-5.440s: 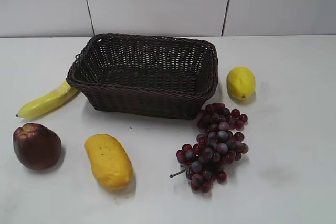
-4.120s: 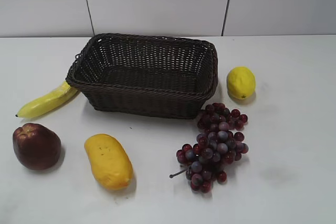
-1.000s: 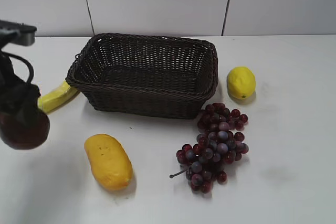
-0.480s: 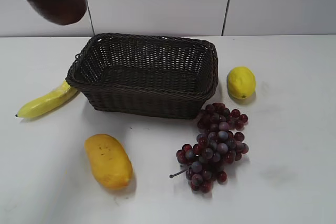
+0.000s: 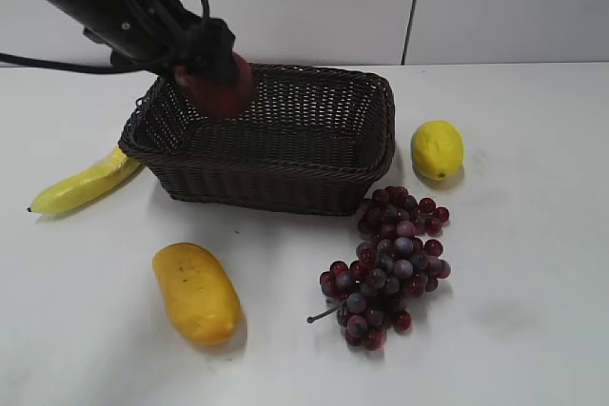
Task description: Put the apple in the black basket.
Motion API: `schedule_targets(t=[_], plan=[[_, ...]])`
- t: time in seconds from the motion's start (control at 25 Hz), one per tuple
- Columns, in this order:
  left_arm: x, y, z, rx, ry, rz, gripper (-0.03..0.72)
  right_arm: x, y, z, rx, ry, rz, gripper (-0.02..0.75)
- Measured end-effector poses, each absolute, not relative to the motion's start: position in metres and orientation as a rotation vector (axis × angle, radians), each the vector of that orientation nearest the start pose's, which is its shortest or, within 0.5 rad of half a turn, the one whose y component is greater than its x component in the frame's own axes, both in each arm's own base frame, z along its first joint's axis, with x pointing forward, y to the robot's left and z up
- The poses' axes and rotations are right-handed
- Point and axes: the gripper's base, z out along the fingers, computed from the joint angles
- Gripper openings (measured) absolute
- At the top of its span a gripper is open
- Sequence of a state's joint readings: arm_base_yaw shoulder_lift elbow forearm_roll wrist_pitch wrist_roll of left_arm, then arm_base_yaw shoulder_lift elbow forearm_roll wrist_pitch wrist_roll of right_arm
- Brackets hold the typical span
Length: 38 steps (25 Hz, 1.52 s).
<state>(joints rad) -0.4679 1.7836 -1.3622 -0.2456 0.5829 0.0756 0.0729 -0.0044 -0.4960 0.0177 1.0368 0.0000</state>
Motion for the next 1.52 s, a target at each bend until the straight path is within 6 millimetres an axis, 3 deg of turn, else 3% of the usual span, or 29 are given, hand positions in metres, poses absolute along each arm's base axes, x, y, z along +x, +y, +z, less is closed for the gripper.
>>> schedule_targets(t=[0.16,0.36,0.56,0.92,1.04,1.2,1.52], plan=[[0.363,-0.197,0.224,0.471,2.501,-0.397,0.576,-0.004,0.001,0.278,-0.074,2.019,0.067,0.591],[0.371,-0.2,0.201,0.464,2.522,-0.383,0.579,-0.004,0.001,0.278,-0.074,2.019,0.067,0.591],[0.376,-0.201,0.2,0.447,2.475,-0.381,0.652,-0.004,0.001,0.278,-0.074,2.019,0.067,0.591],[0.376,-0.2,0.202,0.466,2.461,-0.363,0.66,-0.004,0.001,0.278,-0.074,2.019,0.067,0.591],[0.371,-0.198,0.216,0.472,2.458,-0.371,0.655,-0.004,0.001,0.278,-0.074,2.019,0.067,0.591],[0.358,-0.192,0.255,0.485,2.399,-0.382,0.648,-0.004,0.001,0.278,-0.074,2.019,0.067,0.591],[0.305,-0.16,0.329,0.565,2.424,-0.347,0.631,-0.004,0.001,0.278,-0.074,2.019,0.067,0.591]])
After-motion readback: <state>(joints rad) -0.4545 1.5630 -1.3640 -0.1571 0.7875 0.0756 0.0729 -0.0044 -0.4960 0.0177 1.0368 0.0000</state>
